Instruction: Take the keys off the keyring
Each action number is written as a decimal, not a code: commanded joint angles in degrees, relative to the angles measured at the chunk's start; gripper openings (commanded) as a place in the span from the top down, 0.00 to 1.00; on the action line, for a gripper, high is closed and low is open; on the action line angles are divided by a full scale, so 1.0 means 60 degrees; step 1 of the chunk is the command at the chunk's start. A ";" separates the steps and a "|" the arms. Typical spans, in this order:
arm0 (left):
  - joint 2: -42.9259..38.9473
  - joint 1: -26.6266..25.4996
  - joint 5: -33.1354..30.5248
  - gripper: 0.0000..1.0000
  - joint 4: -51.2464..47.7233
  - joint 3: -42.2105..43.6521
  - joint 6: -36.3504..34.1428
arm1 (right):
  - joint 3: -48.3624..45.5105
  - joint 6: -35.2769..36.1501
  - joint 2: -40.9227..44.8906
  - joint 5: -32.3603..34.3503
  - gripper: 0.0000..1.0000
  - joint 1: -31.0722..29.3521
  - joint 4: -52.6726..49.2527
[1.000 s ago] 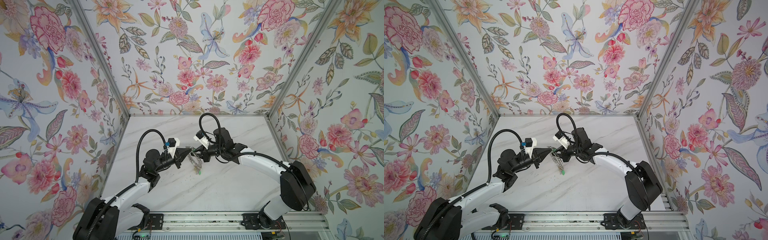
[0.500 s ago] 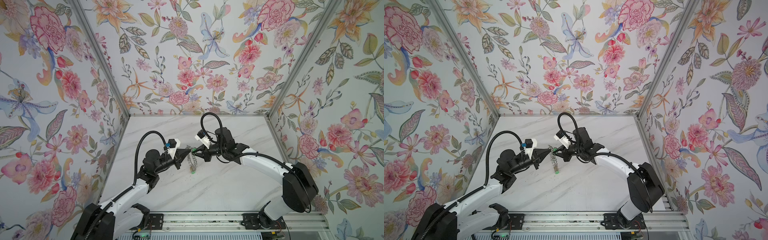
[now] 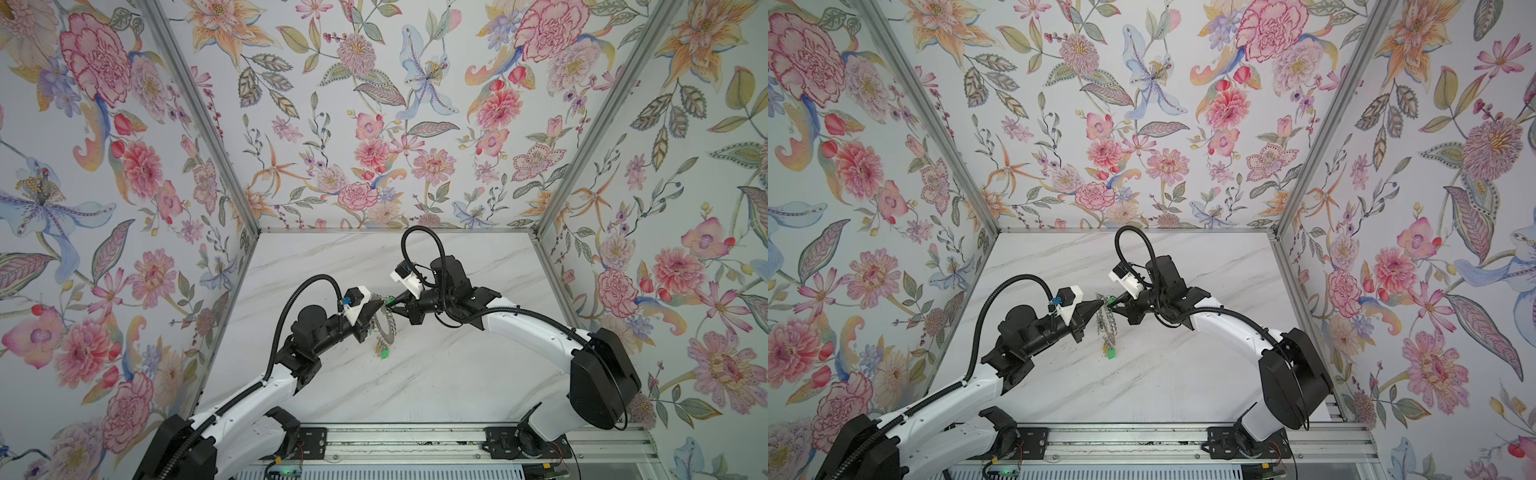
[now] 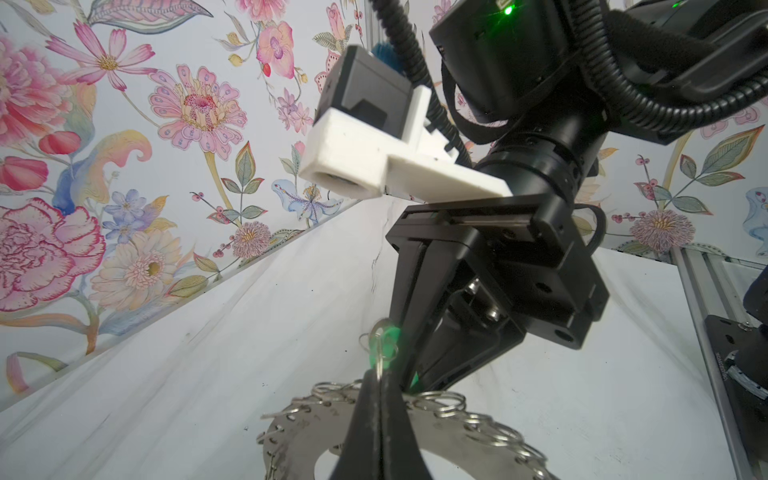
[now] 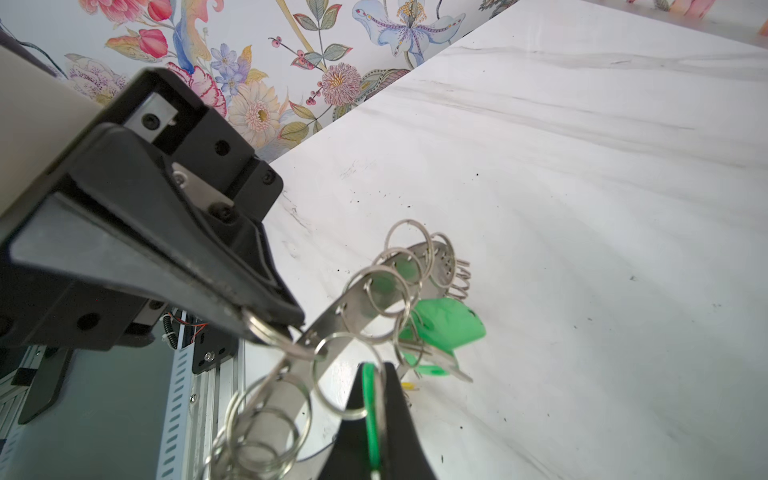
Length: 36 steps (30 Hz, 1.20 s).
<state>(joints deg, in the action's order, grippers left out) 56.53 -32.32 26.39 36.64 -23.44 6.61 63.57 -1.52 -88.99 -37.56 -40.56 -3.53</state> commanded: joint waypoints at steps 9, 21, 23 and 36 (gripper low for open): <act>0.0777 -0.0049 -0.0664 1.00 0.6834 0.0959 0.1592 | -0.0297 -0.1832 -0.0715 -0.0024 1.00 -0.0647 0.1458; 0.3295 0.0493 0.0537 1.00 1.0994 0.0384 0.5198 | -0.0678 -0.2384 -0.0048 0.0299 1.00 -0.0747 0.2533; 0.3350 0.0451 0.0640 1.00 1.0997 0.0270 0.5310 | -0.0781 -0.2277 0.0105 0.0398 1.00 -0.0689 0.2524; 0.4549 0.0541 0.2386 1.00 1.1012 -0.1661 0.8187 | -0.1087 -0.1606 0.0386 0.0941 1.00 -0.0053 0.2237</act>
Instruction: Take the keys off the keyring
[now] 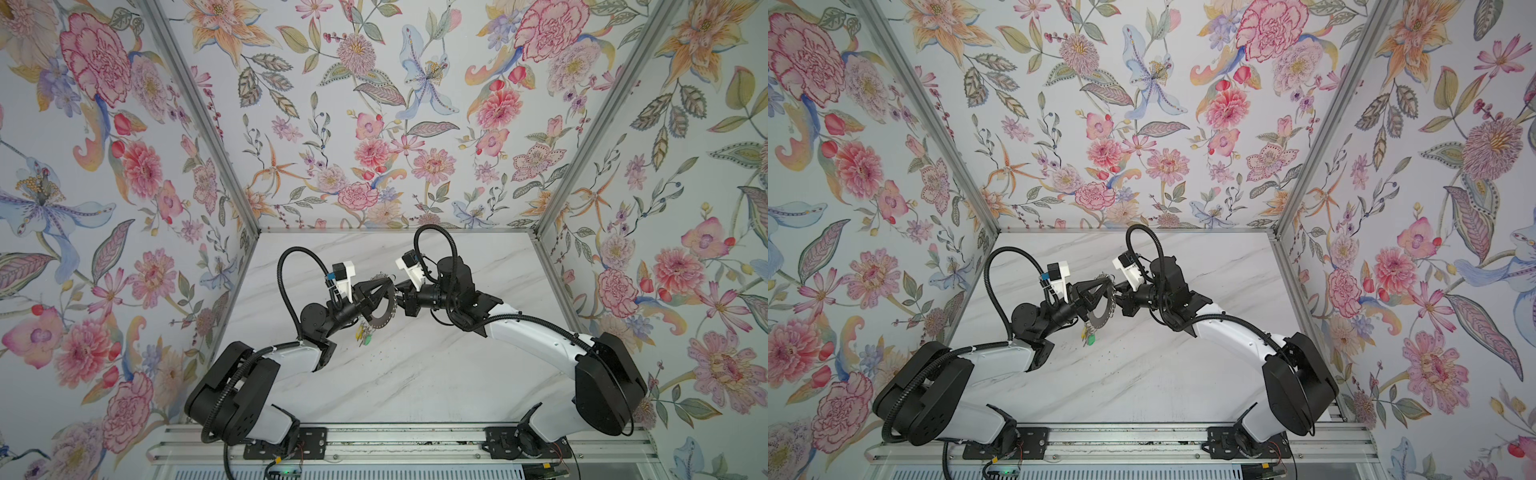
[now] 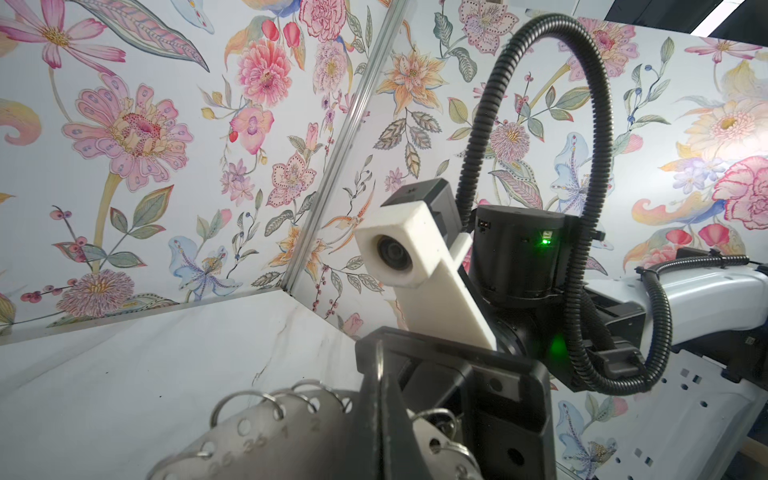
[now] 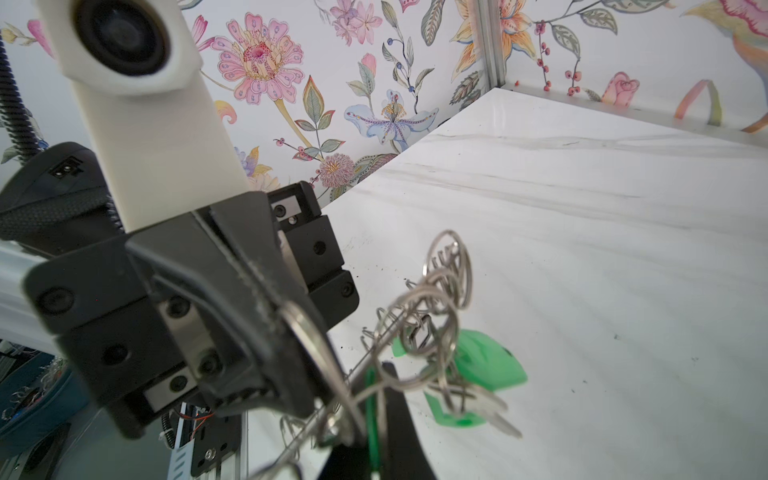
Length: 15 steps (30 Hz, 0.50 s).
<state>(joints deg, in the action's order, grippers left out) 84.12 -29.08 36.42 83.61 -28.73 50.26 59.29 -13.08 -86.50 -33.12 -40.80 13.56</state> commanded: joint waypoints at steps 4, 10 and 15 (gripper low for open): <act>0.0324 0.0063 0.0925 1.00 0.3179 -0.1079 0.1196 | -0.0234 0.0666 -0.0017 0.0706 1.00 0.0207 -0.1012; 0.0425 0.0103 0.0912 1.00 0.3188 -0.1187 0.1218 | -0.0012 0.1131 -0.0145 0.1485 1.00 0.0544 -0.1402; 0.0365 0.0086 0.1134 1.00 0.3188 -0.1381 0.1313 | 0.0129 0.1329 -0.0292 0.2175 1.00 0.0852 -0.1652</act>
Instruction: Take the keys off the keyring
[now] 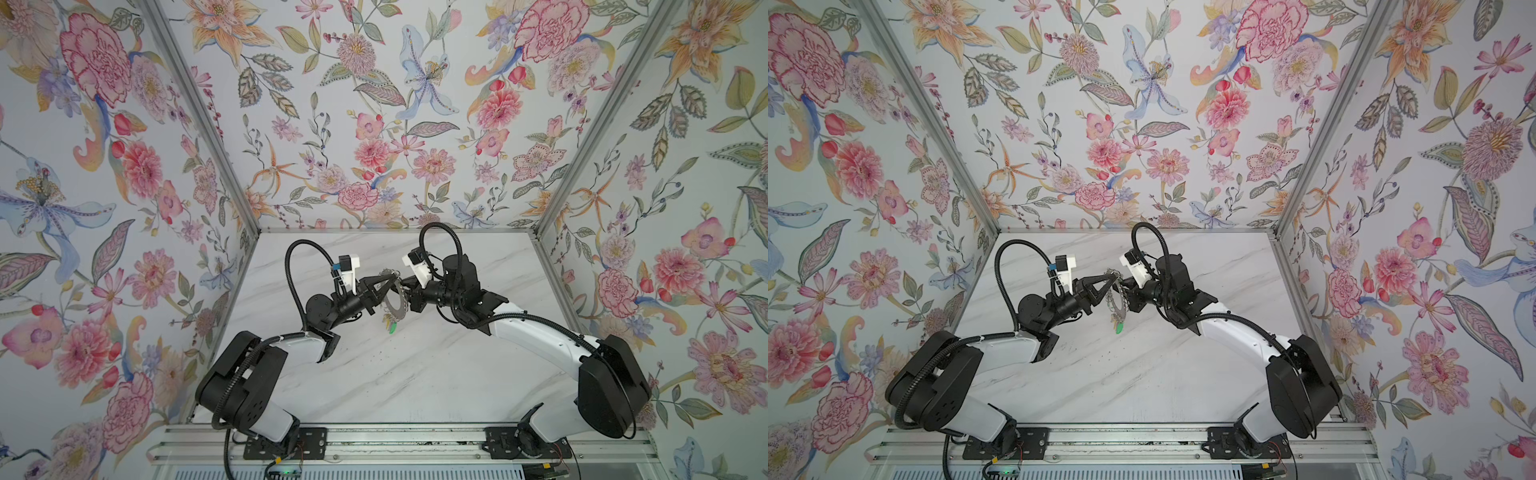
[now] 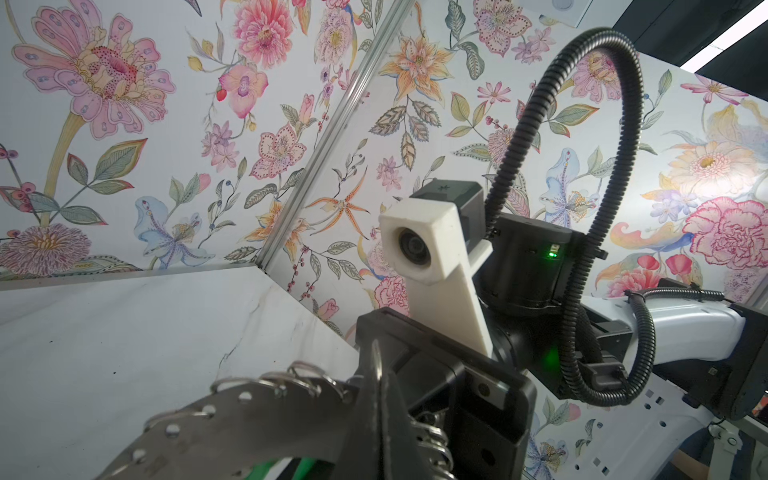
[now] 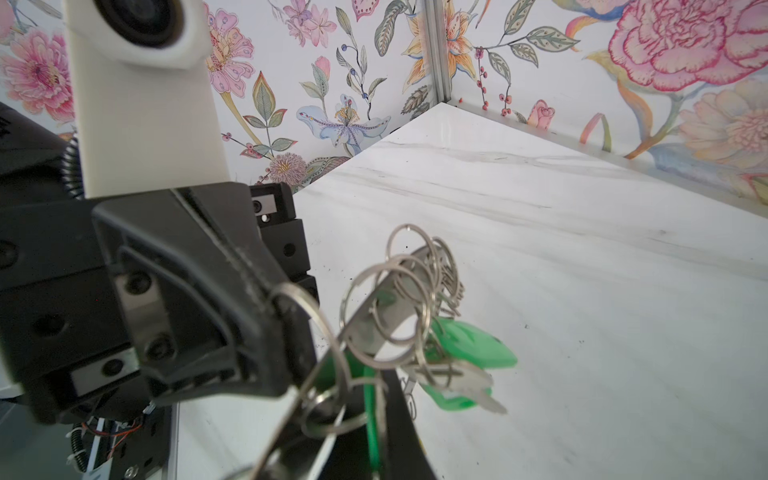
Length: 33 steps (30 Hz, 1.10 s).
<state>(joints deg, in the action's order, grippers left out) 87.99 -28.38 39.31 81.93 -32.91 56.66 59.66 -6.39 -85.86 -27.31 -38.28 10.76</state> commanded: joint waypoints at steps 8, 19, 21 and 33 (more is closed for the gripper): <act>-0.0466 -0.0032 0.0740 1.00 0.3469 -0.0611 0.0071 | 0.0398 0.0671 -0.0500 0.2751 1.00 0.0521 -0.1876; -0.0822 0.0103 0.0855 1.00 0.3457 -0.0253 -0.0067 | 0.0730 0.1204 -0.0737 0.4107 1.00 0.0667 -0.2410; -0.0696 0.0137 0.1001 1.00 0.3407 -0.0129 -0.0251 | 0.0742 0.1340 -0.0719 0.4382 1.00 0.0679 -0.2453; -0.0092 0.0204 0.0891 1.00 0.2530 0.1037 -0.1577 | 0.1464 0.1552 -0.0687 0.4552 1.00 0.0770 -0.3235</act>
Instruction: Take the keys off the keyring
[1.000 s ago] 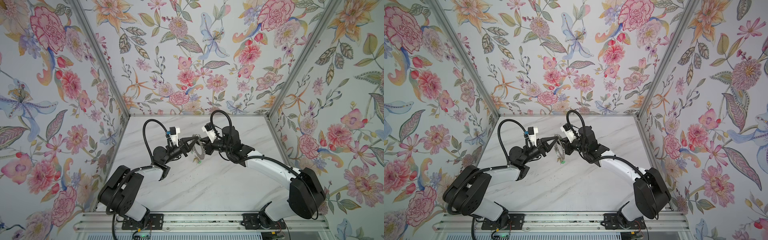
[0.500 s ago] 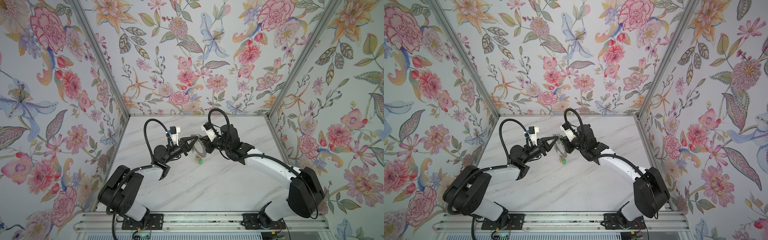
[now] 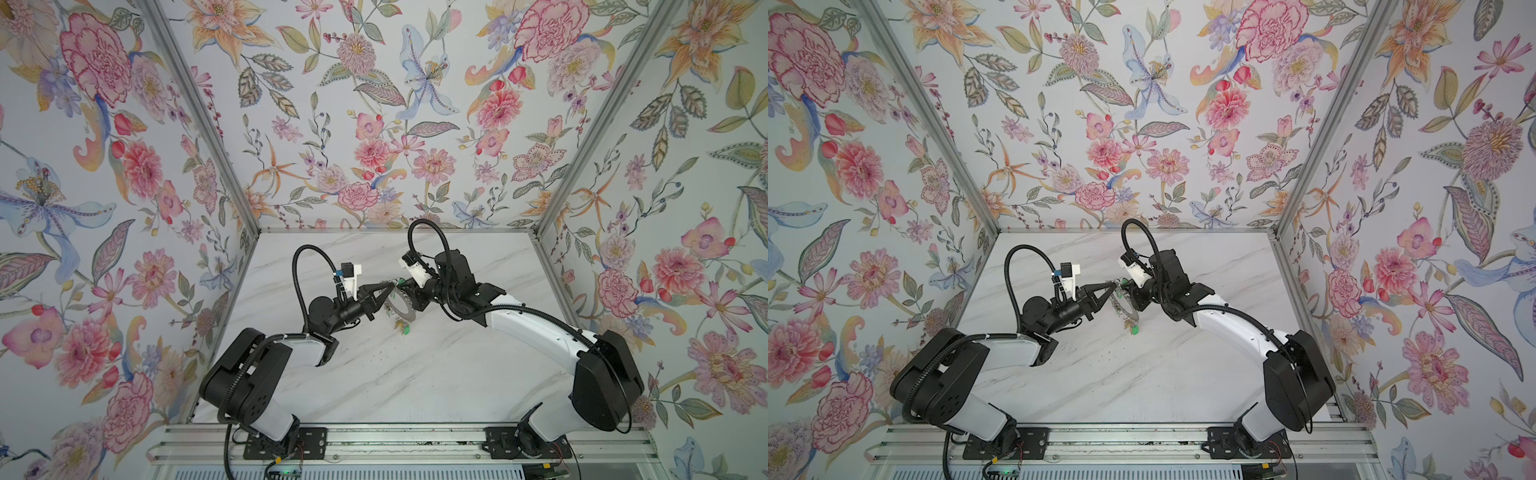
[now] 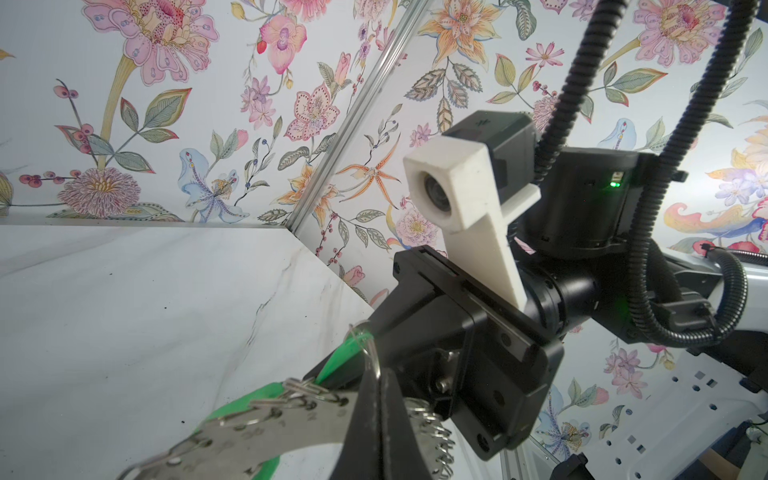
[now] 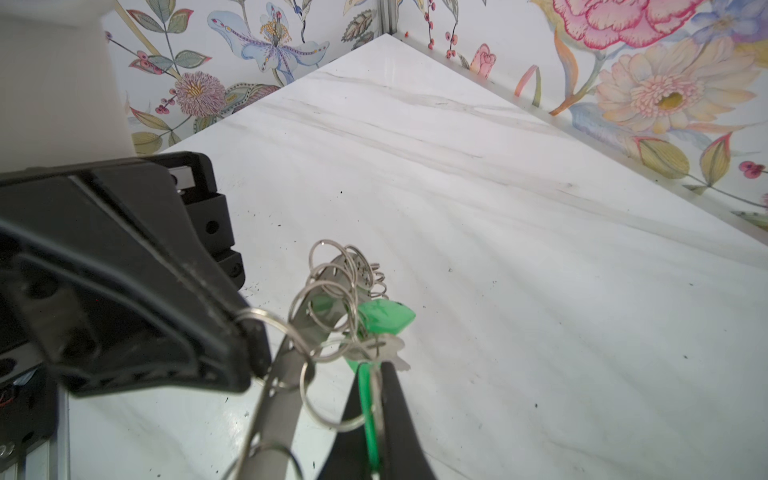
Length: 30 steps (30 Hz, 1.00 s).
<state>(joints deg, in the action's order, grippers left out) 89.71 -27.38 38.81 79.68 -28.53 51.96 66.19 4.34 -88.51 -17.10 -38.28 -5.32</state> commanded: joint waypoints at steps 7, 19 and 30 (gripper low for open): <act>-0.0680 -0.0035 0.0757 1.00 0.1068 0.0676 -0.2293 | 0.1122 -0.0146 -0.0453 0.2653 1.00 0.0698 -0.0815; -0.1226 -0.0253 0.0088 1.00 -0.1479 0.0723 -0.4090 | 0.2085 0.0203 -0.0178 0.3008 1.00 -0.0158 -0.1116; -0.1656 -0.0257 0.0151 1.00 -0.0341 0.0822 -0.3497 | 0.0615 -0.1109 0.0111 0.0206 1.00 0.0114 -0.0571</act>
<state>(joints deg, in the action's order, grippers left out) 81.93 -28.40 35.81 72.01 -25.12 30.02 72.12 3.20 -88.99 -15.35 -41.54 -14.24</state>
